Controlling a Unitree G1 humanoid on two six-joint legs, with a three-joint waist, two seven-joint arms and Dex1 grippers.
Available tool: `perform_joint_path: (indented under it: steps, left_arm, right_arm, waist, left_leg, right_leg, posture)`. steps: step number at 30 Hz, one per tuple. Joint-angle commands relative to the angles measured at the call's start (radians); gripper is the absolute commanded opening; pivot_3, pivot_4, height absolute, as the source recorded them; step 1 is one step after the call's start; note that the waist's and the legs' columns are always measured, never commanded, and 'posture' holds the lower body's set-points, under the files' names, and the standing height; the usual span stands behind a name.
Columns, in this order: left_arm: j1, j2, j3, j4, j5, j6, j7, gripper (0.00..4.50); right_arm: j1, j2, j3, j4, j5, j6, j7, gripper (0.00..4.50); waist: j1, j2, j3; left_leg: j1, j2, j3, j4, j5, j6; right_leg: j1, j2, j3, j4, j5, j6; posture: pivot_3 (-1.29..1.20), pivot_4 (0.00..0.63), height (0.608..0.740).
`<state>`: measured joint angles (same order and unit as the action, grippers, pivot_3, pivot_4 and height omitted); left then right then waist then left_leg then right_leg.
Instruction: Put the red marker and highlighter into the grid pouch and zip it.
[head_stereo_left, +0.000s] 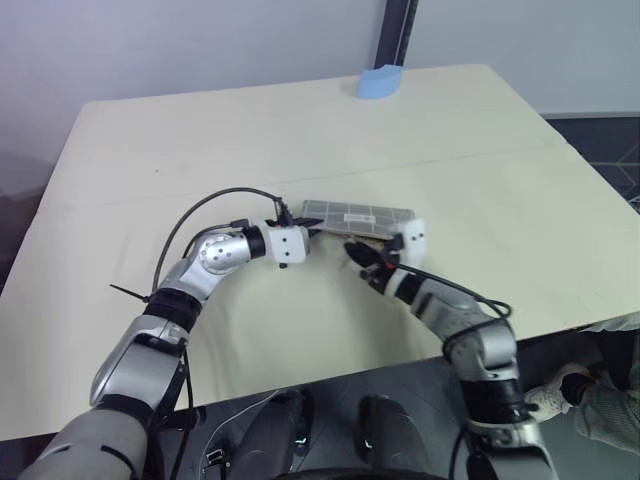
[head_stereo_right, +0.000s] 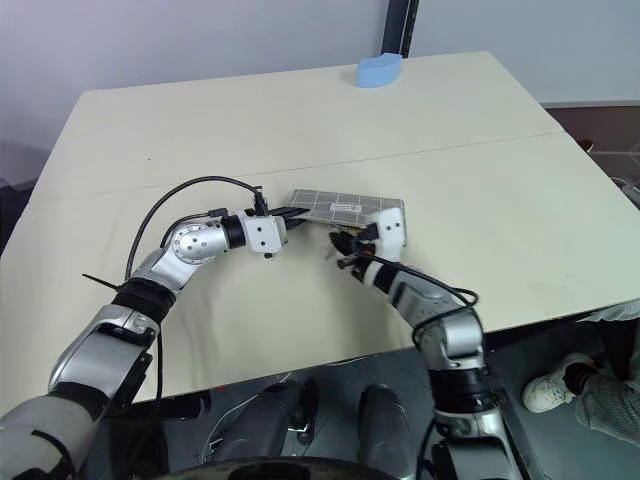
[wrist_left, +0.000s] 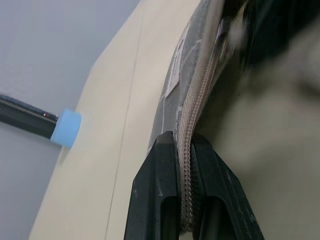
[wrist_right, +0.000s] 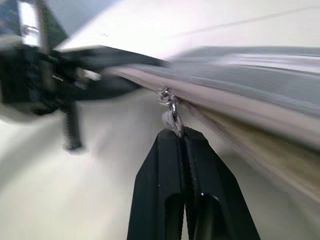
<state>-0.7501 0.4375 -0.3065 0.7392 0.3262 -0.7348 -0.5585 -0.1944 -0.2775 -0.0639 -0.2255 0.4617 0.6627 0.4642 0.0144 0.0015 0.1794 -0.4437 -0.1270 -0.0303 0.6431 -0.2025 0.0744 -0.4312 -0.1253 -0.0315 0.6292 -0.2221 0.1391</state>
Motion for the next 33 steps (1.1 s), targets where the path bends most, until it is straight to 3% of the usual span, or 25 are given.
perform_joint_path:
  steps: [1,5,9,10,12,16,18,19,25,28,33]
  left_arm:
    - [0.0,0.032,0.045,0.036,-0.033,0.012,0.02,0.0]
    - [0.001,0.026,0.07,0.07,-0.11,0.042,-0.04,0.0]
    - [0.03,-0.039,0.162,0.072,-0.346,0.195,-0.208,0.0]
    - [0.039,-0.05,0.184,0.062,-0.384,0.222,-0.225,0.79]
    - [0.051,-0.059,0.217,0.043,-0.43,0.259,-0.24,1.47]
    - [0.069,-0.05,0.259,-0.002,-0.481,0.309,-0.287,3.49]
    - [0.104,-0.021,0.283,-0.058,-0.516,0.327,-0.33,4.5]
    - [0.12,-0.012,0.293,-0.086,-0.535,0.344,-0.352,4.5]
    - [0.348,0.084,0.37,-0.438,-0.758,0.853,-0.388,4.5]
    - [0.375,0.114,0.431,-0.453,-0.748,0.91,-0.302,4.5]
    - [0.319,0.173,0.505,-0.357,-0.73,0.891,-0.289,4.5]
  right_arm:
    - [0.069,-0.101,-0.095,-0.076,0.019,0.008,0.034,0.06]
    - [0.129,-0.207,-0.168,-0.049,0.004,-0.018,0.057,0.06]
    - [0.153,-0.231,-0.127,-0.109,0.026,-0.017,0.094,0.06]
    - [0.145,-0.219,-0.129,-0.116,0.038,-0.018,0.088,0.3]
    - [0.139,-0.219,-0.127,-0.129,0.036,-0.034,0.09,0.92]
    - [0.163,-0.262,-0.142,-0.147,0.031,-0.052,0.124,2.88]
    - [0.228,-0.338,-0.165,-0.197,0.044,-0.058,0.205,4.0]
    - [0.252,-0.364,-0.175,-0.217,0.057,-0.054,0.229,4.42]
    - [0.382,-0.475,-0.284,-0.33,0.109,-0.051,0.314,4.47]
    - [0.441,-0.492,-0.357,-0.305,0.098,-0.082,0.342,4.47]
    - [0.484,-0.52,-0.405,-0.247,0.05,-0.15,0.377,4.47]
  waist:
    - [-0.001,0.0,0.0]
    - [-0.003,0.0,0.0]
    - [-0.002,0.0,0.0]
    - [-0.005,0.0,0.0]
    - [-0.004,0.0,0.0]
    - [0.003,0.0,0.0]
    - [0.007,0.0,0.0]
    - [0.007,0.0,0.0]
    - [-0.009,0.001,0.0]
    - [0.002,0.0,0.0]
    - [0.01,0.0,0.0]
  left_leg:
    - [0.0,0.0,0.0,0.0,0.0,0.0]
    - [0.0,0.001,0.0,0.0,0.0,0.0]
    - [0.0,0.002,0.0,0.0,0.0,0.0]
    - [0.0,0.002,0.0,0.0,0.0,0.0]
    - [0.0,0.002,0.0,0.001,0.0,0.0]
    - [0.0,0.001,0.0,0.002,0.0,0.0]
    - [0.0,0.001,0.0,0.003,0.0,0.001]
    - [0.0,0.0,0.0,0.003,-0.001,0.001]
    - [0.0,0.002,0.0,0.001,-0.003,0.002]
    - [0.001,0.005,-0.001,0.002,-0.003,0.001]
    - [0.001,0.005,-0.001,0.002,-0.003,0.001]
  right_leg:
    - [0.0,0.0,0.0,0.0,0.0,0.0]
    - [0.0,0.0,0.0,-0.001,0.0,0.0]
    - [0.001,-0.001,0.0,-0.001,0.0,0.0]
    - [0.001,-0.001,0.0,-0.001,0.0,0.0]
    - [0.001,-0.001,0.0,-0.001,0.0,0.0]
    - [0.002,-0.001,0.001,-0.001,0.0,0.0]
    - [0.002,-0.002,0.001,-0.002,0.0,0.0]
    - [0.003,-0.003,0.001,-0.002,0.0,0.0]
    - [0.004,-0.001,0.002,-0.006,0.0,0.0]
    - [0.005,0.001,0.002,-0.007,-0.001,-0.002]
    - [0.007,0.001,0.002,-0.011,-0.001,-0.006]
  posture:
    - [0.0,0.15,0.74]
    - [0.0,0.15,0.74]
    - [0.0,0.15,0.74]
    - [0.0,0.15,0.74]
    - [0.0,0.15,0.74]
    - [0.0,0.15,0.74]
    - [0.0,0.15,0.74]
    - [0.0,0.15,0.74]
    - [0.0,0.15,0.74]
    - [0.0,0.15,0.74]
    - [0.0,0.15,0.74]
